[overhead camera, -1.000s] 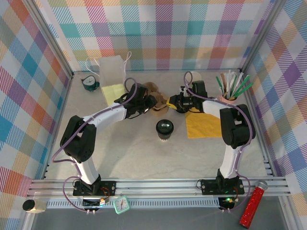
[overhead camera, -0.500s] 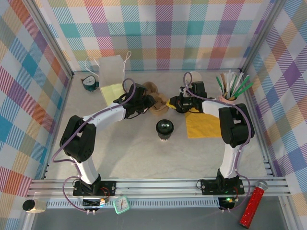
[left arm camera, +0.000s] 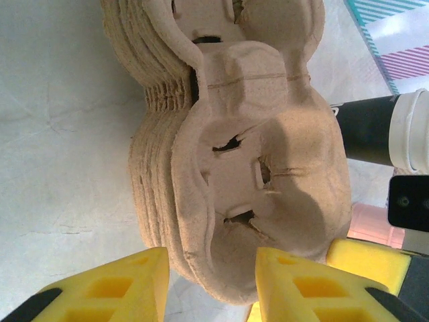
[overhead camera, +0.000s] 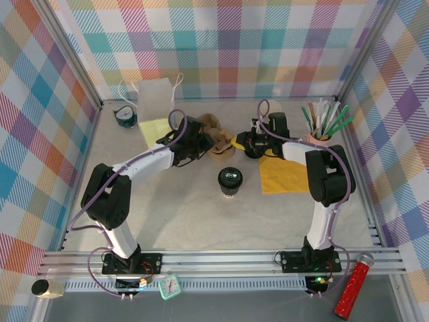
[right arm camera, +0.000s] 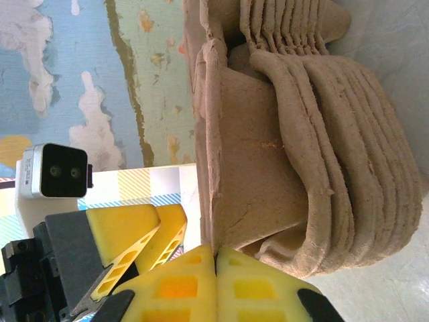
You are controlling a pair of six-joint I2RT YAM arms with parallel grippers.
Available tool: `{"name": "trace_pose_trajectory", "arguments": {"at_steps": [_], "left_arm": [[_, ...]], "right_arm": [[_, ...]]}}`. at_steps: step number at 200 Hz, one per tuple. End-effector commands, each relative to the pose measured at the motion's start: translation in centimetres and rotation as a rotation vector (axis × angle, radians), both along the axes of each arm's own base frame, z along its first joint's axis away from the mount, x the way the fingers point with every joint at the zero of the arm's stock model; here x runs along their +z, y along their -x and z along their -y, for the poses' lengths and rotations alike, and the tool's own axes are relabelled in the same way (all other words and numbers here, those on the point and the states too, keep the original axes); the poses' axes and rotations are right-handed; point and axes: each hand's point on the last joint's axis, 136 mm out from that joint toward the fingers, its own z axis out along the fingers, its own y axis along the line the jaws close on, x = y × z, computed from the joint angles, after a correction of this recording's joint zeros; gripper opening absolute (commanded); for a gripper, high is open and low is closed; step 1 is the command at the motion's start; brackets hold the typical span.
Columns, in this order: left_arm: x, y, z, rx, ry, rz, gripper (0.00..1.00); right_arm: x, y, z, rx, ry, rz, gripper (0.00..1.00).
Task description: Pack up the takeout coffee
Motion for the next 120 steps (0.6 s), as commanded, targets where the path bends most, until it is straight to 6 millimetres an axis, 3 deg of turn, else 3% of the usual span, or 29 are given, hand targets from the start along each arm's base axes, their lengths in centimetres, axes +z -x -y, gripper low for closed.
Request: {"name": "trace_pose_trajectory", "arguments": {"at_steps": [1,120], "left_arm": [[0.5,-1.0,0.1,0.021,0.027,0.000,0.38],[-1.1,-1.7,0.0,0.032,-0.030,-0.034,0.38]], "right_arm": [[2.2,0.4,-0.4,0.024,-0.032,0.062,0.00],[1.8,0.5,-0.4,0.025,-0.024,0.054,0.00]]}}
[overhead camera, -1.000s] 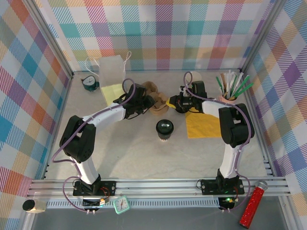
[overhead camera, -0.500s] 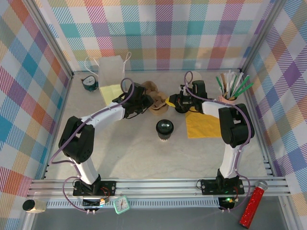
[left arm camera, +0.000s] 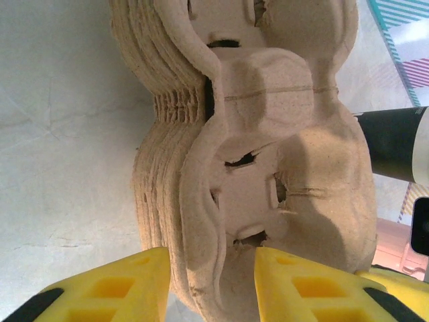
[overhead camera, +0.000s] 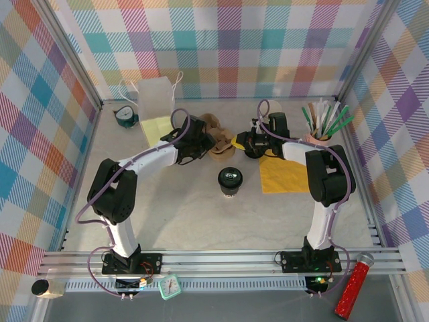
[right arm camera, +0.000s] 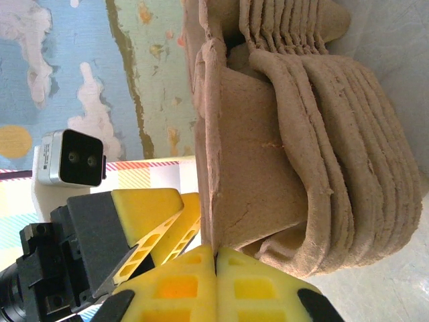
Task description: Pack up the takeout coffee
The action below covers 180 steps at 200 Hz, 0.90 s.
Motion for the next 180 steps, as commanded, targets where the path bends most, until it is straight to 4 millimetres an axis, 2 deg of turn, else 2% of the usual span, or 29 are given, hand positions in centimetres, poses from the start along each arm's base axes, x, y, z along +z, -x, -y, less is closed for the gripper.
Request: {"name": "trace_pose_trajectory", "arguments": {"at_steps": [1,43,89,131,180], "left_arm": [[0.3,-0.8,-0.3,0.008,-0.013,0.009,0.38],[1.4,-1.5,0.9,-0.014,0.061,0.065,0.37],[3.8,-1.6,1.1,-0.015,0.127,0.161,0.34],[4.6,-1.5,1.6,-0.023,0.195,0.206,0.33],[5.1,-1.2,1.4,-0.028,0.191,0.215,0.31]], "right_arm": [[1.8,0.5,-0.4,0.027,-0.023,0.056,0.00],[1.6,0.6,-0.3,0.027,-0.019,0.052,0.00],[1.4,0.5,-0.4,0.028,-0.018,0.048,0.00],[1.3,0.5,-0.4,0.031,-0.020,0.045,0.00],[1.2,0.7,-0.4,0.040,-0.023,0.044,0.00]]}}
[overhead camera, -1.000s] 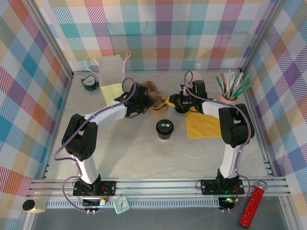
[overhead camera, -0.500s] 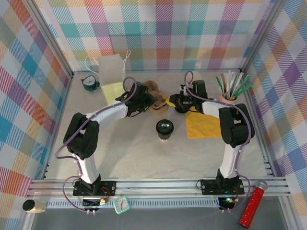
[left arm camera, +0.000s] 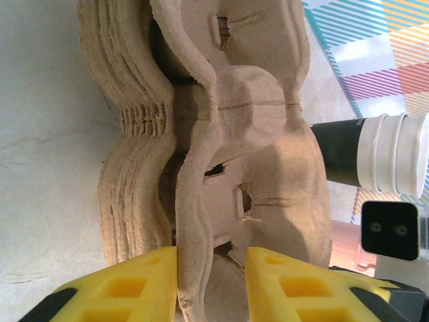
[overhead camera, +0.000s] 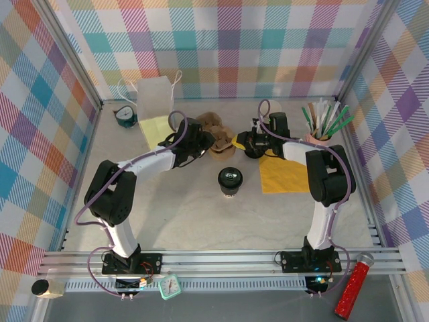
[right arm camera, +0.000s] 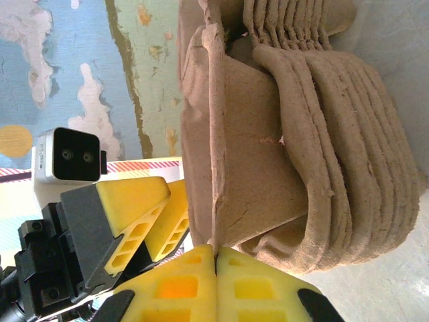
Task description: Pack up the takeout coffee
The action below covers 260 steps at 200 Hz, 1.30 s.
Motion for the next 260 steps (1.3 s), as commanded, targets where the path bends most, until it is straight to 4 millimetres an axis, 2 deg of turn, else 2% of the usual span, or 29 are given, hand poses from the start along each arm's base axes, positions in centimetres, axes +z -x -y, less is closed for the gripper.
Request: {"name": "trace_pose_trajectory", "arguments": {"at_steps": [1,61,119,167,214,260], "left_arm": [[4.0,-0.3,0.6,-0.022,0.082,0.096,0.31],[5.7,0.4,0.7,-0.043,0.061,0.125,0.31],[6.9,0.8,0.2,-0.043,0.027,0.123,0.34],[5.5,0.5,0.6,-0.040,0.034,0.090,0.35],[4.7,-0.3,1.4,-0.037,0.051,0.062,0.35],[3.4,1.1,0.3,0.004,-0.030,-0.010,0.39]], "right_arm": [[1.1,0.8,-0.5,0.042,-0.023,0.042,0.00],[2.9,0.9,-0.6,0.052,-0.050,0.087,0.00],[6.0,1.3,-0.5,0.057,-0.074,0.160,0.00],[8.1,1.7,-0.6,0.072,-0.094,0.202,0.00],[8.0,2.1,-0.7,0.078,-0.096,0.200,0.00],[7.4,2.0,-0.7,0.076,-0.089,0.186,0.00]]}}
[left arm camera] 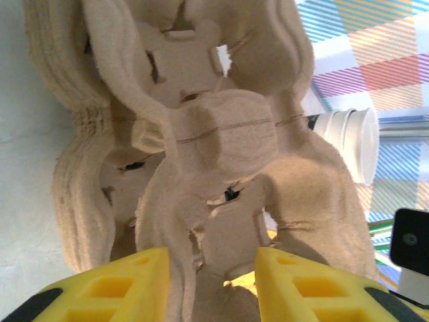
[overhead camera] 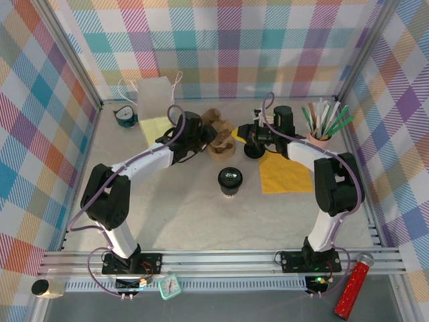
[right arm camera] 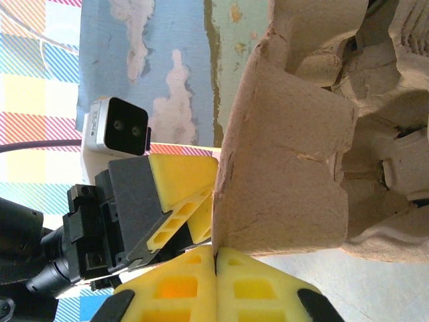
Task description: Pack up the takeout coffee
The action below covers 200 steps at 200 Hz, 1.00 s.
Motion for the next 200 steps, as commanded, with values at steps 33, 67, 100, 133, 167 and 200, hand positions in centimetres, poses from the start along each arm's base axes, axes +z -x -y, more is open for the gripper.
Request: {"name": "trace_pose_trajectory", "arguments": {"at_steps": [33,67,100,133,167,200], "left_arm": [[0.1,1.5,-1.9,0.069,-0.106,-0.059,0.46],[-1.8,1.9,-1.6,0.063,-0.105,-0.125,0.46],[-1.2,0.5,0.3,0.039,-0.019,-0.082,0.46],[-0.6,-0.2,0.9,0.036,0.016,-0.051,0.42],[-0.8,-0.5,1.4,0.028,0.034,-0.042,0.31],[0.2,-0.7,1.5,0.014,0.017,-0.005,0.20]], "right_arm": [[0.9,0.7,-0.5,0.032,-0.016,0.036,0.00],[1.0,0.8,-0.5,0.033,-0.016,0.039,0.00],[0.9,0.9,-0.5,0.036,-0.015,0.034,0.00],[0.9,1.0,-0.6,0.037,-0.012,0.033,0.00],[0.7,1.0,-0.5,0.035,-0.010,0.029,0.00],[0.6,1.1,-0.5,0.031,-0.002,0.028,0.00]]}}
